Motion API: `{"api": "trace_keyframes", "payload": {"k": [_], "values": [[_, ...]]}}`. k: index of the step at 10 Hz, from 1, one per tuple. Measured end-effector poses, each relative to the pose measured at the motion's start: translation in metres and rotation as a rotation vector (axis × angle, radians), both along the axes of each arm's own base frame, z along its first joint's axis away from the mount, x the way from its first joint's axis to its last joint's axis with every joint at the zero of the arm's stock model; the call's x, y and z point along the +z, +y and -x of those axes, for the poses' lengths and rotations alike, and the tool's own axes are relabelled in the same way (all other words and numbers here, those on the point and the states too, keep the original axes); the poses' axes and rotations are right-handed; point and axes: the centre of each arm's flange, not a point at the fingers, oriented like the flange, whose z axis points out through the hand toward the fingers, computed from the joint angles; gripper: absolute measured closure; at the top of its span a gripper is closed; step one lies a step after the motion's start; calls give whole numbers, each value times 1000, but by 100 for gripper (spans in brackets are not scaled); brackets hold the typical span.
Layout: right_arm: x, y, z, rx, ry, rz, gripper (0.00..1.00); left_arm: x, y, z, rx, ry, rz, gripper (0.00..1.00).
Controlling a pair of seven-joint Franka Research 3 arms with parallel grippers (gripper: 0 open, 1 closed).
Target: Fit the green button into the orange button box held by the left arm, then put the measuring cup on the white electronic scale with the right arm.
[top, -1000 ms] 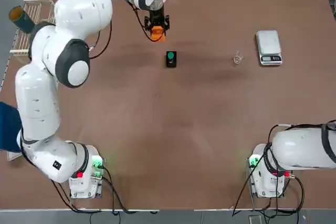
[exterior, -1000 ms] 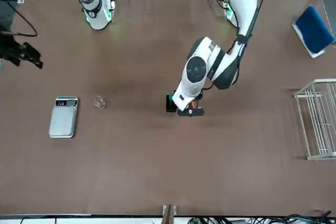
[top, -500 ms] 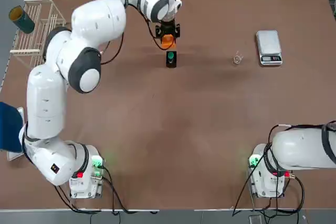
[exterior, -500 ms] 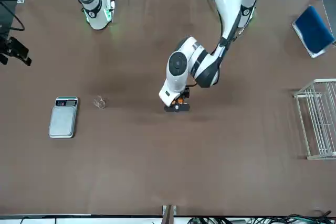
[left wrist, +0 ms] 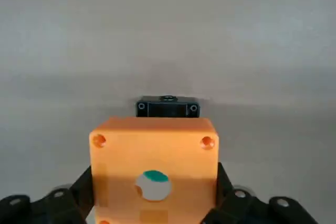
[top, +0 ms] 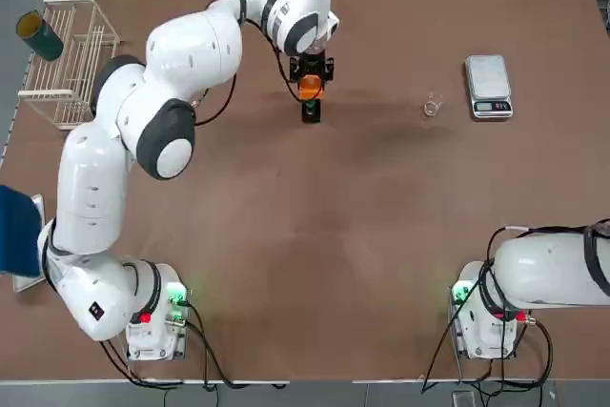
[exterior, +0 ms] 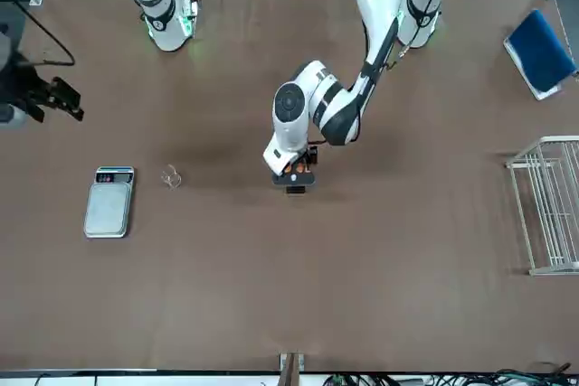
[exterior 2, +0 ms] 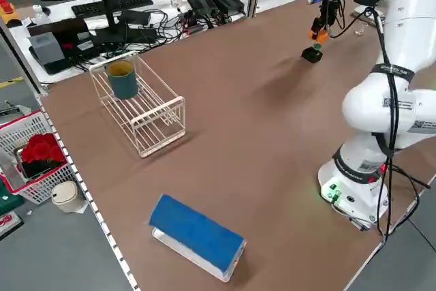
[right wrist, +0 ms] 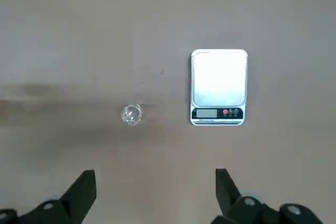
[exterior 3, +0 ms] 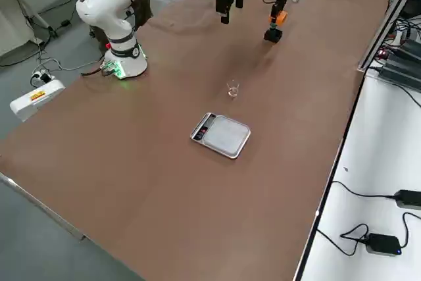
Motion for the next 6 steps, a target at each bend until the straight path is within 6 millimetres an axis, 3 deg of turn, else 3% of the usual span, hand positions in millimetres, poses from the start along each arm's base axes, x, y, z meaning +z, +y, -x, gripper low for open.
{"api": "trace_keyframes", "payload": {"k": [4, 6], "values": [[-136, 39, 9, -17, -46, -1, 0, -9, -1, 0, 1, -27, -4, 13], [-176, 56, 19, -70, -51, -5, 0, -25, 1, 4, 0, -32, 5, 13]]}}
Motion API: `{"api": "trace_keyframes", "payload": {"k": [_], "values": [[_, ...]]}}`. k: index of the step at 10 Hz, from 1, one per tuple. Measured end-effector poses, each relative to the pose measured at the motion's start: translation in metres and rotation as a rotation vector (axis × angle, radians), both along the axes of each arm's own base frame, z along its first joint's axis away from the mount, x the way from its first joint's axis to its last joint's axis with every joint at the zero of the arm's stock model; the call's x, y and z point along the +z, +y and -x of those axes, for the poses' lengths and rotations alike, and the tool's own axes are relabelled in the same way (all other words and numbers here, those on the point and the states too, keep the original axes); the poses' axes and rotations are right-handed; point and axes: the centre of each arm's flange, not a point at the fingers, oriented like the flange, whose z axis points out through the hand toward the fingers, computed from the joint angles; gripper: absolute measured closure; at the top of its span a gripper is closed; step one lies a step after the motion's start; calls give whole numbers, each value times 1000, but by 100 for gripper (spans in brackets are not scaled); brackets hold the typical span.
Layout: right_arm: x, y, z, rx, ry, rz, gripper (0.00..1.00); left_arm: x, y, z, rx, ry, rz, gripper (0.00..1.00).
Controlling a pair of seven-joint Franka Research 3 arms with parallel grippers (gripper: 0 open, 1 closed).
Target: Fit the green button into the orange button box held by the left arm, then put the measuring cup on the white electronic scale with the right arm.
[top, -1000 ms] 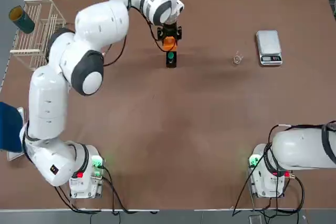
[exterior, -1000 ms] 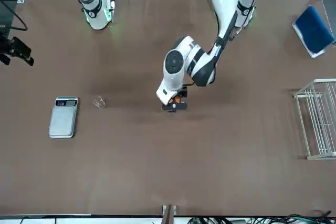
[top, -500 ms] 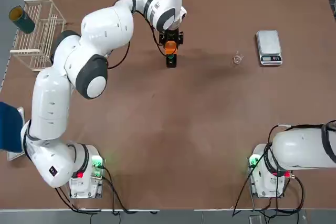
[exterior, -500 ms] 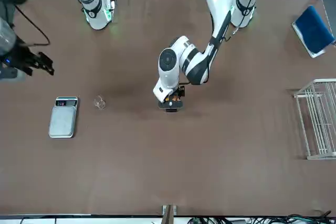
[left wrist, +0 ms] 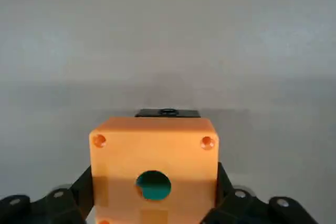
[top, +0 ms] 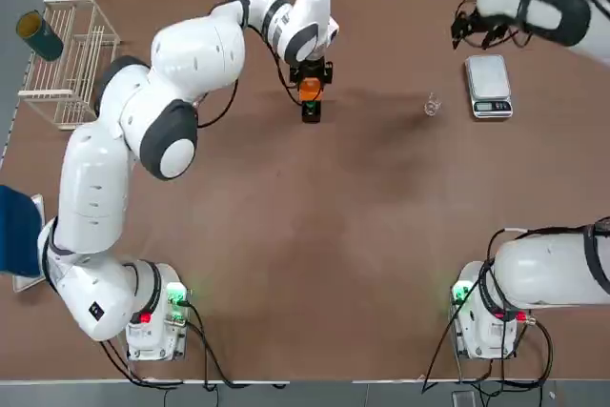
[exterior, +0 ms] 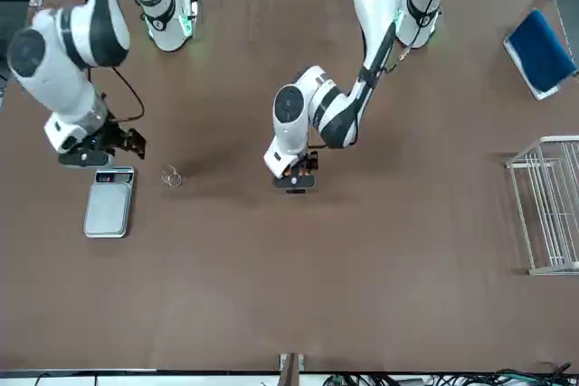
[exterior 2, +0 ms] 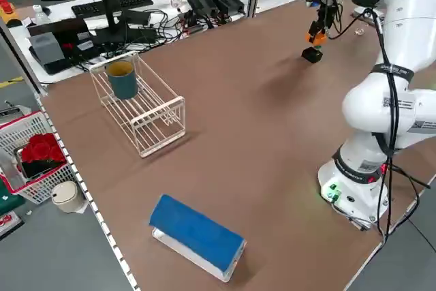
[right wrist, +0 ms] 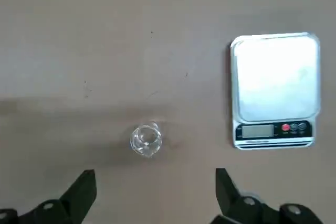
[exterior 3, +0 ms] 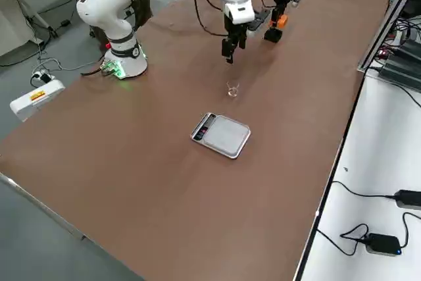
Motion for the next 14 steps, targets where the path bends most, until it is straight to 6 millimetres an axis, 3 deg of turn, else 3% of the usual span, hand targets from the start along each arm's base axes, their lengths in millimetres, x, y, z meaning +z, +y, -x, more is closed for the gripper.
{"api": "trace_keyframes", "payload": {"k": [2, 7, 14], "values": [[-31, 23, 2, -28, 5, -8, 0, -3, 0, 2, 14, 0, 1, 13], [-119, 36, -5, -45, 9, -29, 1, 0, 0, 1, 36, -4, 5, 13], [-161, 48, -1, -68, 20, -39, 13, 2, -1, 4, 39, -1, 7, 13]]}}
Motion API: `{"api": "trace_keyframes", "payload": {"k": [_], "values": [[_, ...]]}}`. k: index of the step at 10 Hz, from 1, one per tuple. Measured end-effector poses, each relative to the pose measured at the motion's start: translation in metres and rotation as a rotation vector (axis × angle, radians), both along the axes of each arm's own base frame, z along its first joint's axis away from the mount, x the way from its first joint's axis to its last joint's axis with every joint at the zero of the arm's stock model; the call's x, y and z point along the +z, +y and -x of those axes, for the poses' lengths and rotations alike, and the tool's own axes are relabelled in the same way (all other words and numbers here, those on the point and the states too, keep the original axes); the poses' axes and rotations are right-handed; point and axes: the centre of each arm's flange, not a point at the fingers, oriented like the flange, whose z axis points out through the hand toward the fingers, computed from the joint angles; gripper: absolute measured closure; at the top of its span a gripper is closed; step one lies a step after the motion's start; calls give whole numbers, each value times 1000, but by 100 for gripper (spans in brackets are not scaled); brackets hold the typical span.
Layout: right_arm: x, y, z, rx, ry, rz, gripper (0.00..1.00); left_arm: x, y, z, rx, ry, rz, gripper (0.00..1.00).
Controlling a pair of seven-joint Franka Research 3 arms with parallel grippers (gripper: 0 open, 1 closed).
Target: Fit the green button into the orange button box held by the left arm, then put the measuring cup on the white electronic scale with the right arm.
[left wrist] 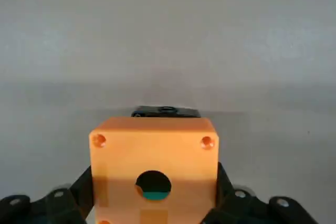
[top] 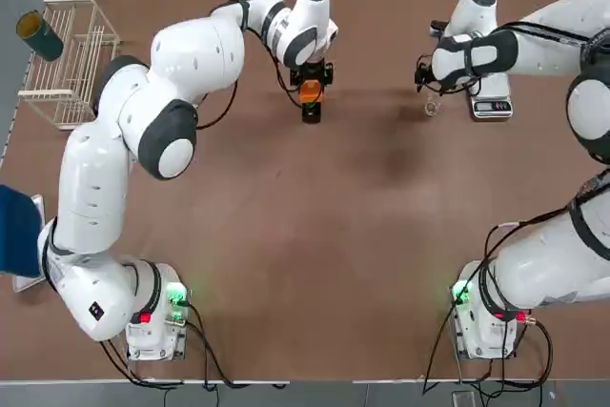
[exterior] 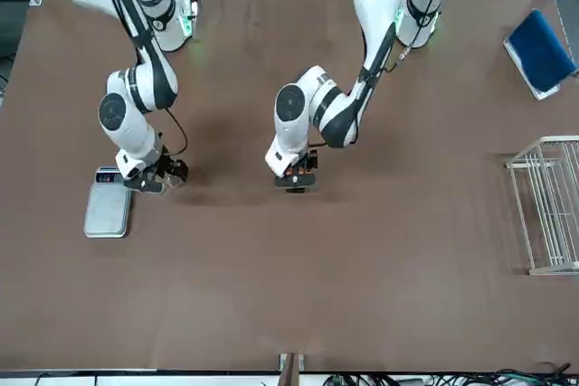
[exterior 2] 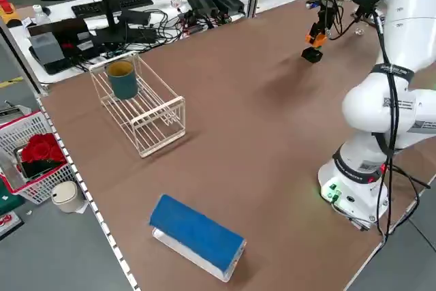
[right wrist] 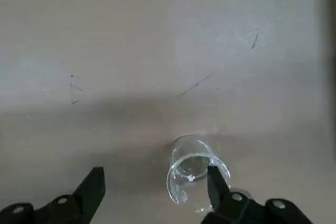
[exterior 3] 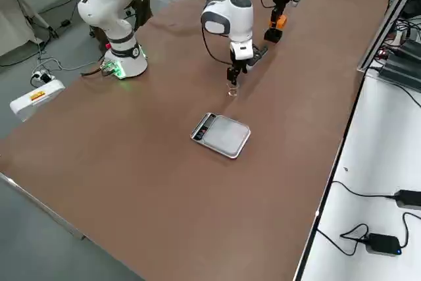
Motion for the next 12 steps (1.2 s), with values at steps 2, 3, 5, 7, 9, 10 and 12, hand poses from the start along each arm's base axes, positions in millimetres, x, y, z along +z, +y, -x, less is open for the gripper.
{"api": "trace_keyframes", "payload": {"k": [2, 3, 5, 7, 9, 10, 12], "values": [[-6, 0, 2, -1, 8, 0, 15, -6, 1, 5, 0, 11, -9, 13], [-6, 0, 2, -1, 9, 1, 17, -5, 1, 6, -1, 12, -10, 13], [-9, -2, 4, -4, 9, 1, 25, -6, 1, 7, 1, 15, -11, 13], [-15, -2, 5, -5, 6, -1, 39, -5, 1, 7, 7, 14, -11, 13], [-19, -2, 5, -7, 8, -1, 43, -5, 1, 7, 15, 20, -7, 13], [-19, -3, 5, -7, 6, -1, 48, -6, 2, 7, 23, 27, -1, 13], [-19, -4, 4, -11, 6, -1, 59, -5, 2, 6, 30, 32, 5, 13]]}}
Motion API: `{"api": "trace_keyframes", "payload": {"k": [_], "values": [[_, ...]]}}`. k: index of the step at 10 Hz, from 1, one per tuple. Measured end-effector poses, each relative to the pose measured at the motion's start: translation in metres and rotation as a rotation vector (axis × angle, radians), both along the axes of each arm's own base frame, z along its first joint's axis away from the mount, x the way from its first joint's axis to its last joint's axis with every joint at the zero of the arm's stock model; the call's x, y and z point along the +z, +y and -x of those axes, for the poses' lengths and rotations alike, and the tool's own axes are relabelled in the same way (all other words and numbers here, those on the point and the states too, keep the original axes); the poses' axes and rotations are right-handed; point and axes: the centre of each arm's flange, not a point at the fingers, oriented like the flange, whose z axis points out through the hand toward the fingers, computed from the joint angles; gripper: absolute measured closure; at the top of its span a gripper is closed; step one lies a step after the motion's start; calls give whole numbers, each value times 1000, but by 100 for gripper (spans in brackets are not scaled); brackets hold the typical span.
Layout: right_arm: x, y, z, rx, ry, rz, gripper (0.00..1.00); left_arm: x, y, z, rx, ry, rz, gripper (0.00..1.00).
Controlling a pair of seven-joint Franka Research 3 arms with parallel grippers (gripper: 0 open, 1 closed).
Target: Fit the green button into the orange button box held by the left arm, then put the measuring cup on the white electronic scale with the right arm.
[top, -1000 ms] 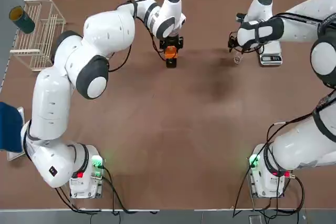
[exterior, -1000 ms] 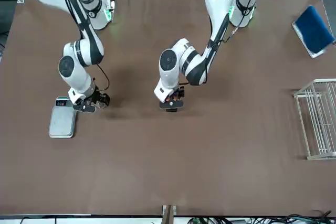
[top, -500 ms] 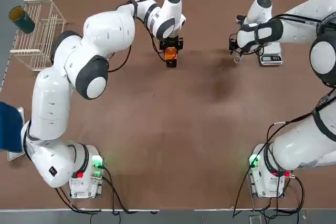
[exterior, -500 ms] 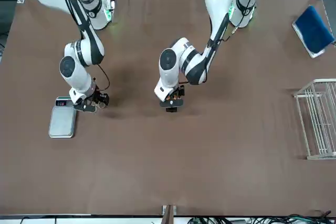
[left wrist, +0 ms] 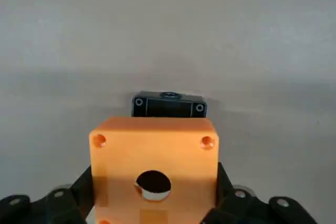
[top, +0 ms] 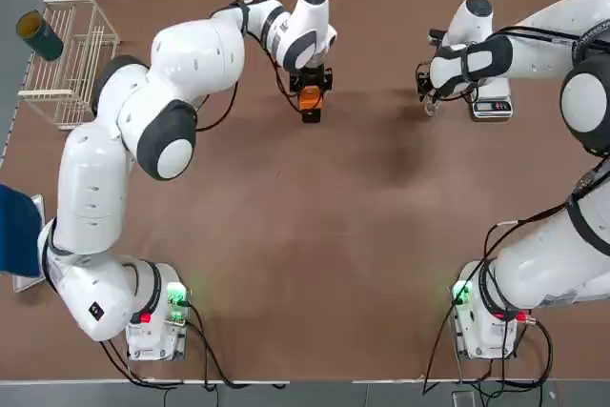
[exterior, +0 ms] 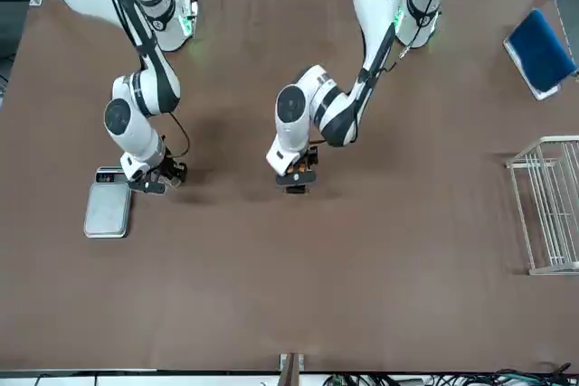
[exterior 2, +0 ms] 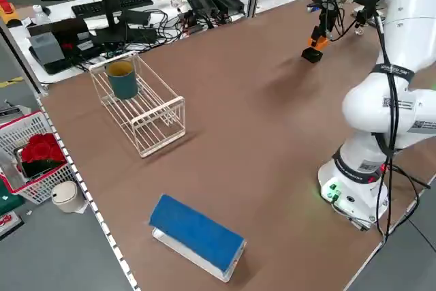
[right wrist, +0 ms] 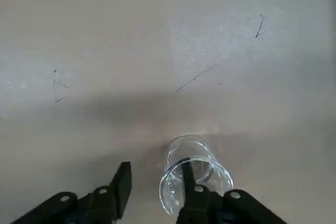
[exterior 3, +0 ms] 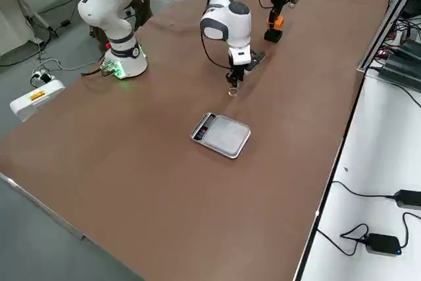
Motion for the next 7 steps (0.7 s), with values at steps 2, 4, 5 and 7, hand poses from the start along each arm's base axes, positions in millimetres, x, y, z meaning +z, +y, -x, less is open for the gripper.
{"api": "trace_keyframes", "payload": {"k": [2, 4, 5, 7], "values": [[0, -3, -1, -5, -1, 1, 63, 1, 0, 0, 0, 0, 0, 13], [0, -3, -1, -6, -2, 1, 70, -2, 2, 2, 0, 5, -6, 13], [0, -3, -1, -6, -2, 1, 77, -3, 2, 3, 0, 7, -7, 13], [0, -3, -1, -6, -2, 1, 82, -3, 2, 3, 1, 6, -6, 13]]}}
